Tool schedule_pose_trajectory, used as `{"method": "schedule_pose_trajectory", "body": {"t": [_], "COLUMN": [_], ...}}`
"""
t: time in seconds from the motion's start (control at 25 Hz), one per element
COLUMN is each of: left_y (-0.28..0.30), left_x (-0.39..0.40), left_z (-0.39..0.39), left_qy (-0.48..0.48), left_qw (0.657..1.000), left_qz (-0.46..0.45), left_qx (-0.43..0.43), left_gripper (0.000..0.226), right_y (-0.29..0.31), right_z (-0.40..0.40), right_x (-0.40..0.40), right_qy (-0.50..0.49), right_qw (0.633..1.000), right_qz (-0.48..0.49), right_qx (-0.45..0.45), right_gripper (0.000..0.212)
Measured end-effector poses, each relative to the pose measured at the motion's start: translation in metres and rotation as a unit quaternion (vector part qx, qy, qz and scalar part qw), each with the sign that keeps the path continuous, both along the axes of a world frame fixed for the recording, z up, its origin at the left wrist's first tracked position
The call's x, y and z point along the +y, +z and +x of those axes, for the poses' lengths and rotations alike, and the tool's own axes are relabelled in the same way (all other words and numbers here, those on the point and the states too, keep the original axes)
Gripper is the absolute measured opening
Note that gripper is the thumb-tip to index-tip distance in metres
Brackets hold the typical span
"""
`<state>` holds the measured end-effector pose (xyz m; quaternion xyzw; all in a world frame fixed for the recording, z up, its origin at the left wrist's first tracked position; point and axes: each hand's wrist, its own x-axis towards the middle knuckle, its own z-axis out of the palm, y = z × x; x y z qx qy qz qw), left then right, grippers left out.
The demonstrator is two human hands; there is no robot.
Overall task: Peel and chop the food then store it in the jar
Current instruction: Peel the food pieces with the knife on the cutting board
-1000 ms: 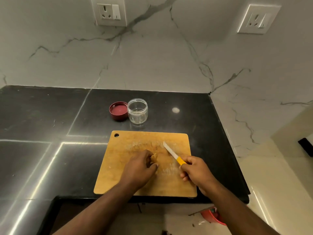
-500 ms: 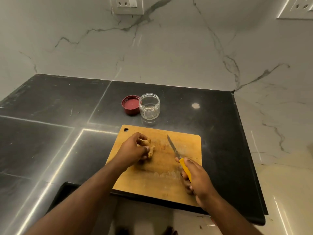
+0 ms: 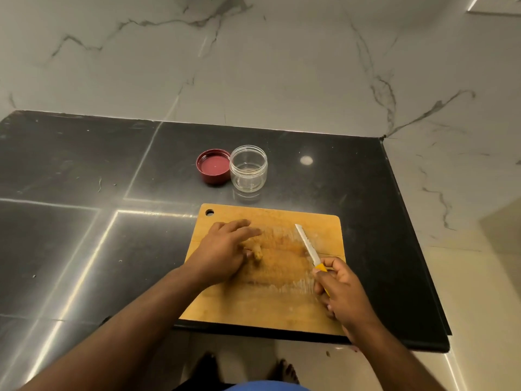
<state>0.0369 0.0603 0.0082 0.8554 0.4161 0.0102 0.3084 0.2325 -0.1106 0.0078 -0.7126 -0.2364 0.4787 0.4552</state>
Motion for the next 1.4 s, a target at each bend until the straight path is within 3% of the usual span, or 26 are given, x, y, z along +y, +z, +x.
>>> {"method": "schedule_pose_trajectory", "body": {"t": [0.08, 0.44, 0.68, 0.92, 1.4], "left_y": [-0.004, -0.015, -0.018, -0.019, -0.018], "left_x": [0.004, -0.01, -0.016, -0.021, -0.019], "left_z": [0.001, -0.001, 0.003, 0.008, 0.014], "left_qy": [-0.022, 0.068, 0.097, 0.12, 0.141], "left_qw": [1.0, 0.996, 0.993, 0.99, 0.987], "left_qz": [0.02, -0.013, -0.001, 0.02, 0.043], "left_qx": [0.002, -0.053, -0.062, -0.077, -0.069], "left_gripper": [0.043, 0.045, 0.043, 0.035, 0.033], "right_y": [0.001, 0.009, 0.007, 0.011, 0.01], "right_z": [-0.002, -0.01, -0.019, -0.055, -0.08], "right_x": [0.002, 0.0, -0.005, -0.011, -0.006], "right_qy": [-0.009, -0.03, 0.048, 0.185, 0.226], "right_qw": [1.0, 0.999, 0.985, 0.939, 0.905], "right_qz": [-0.006, -0.016, -0.017, 0.003, -0.008], "right_qx": [-0.011, -0.014, -0.167, -0.289, -0.361], "right_gripper": [0.01, 0.034, 0.044, 0.054, 0.057]}}
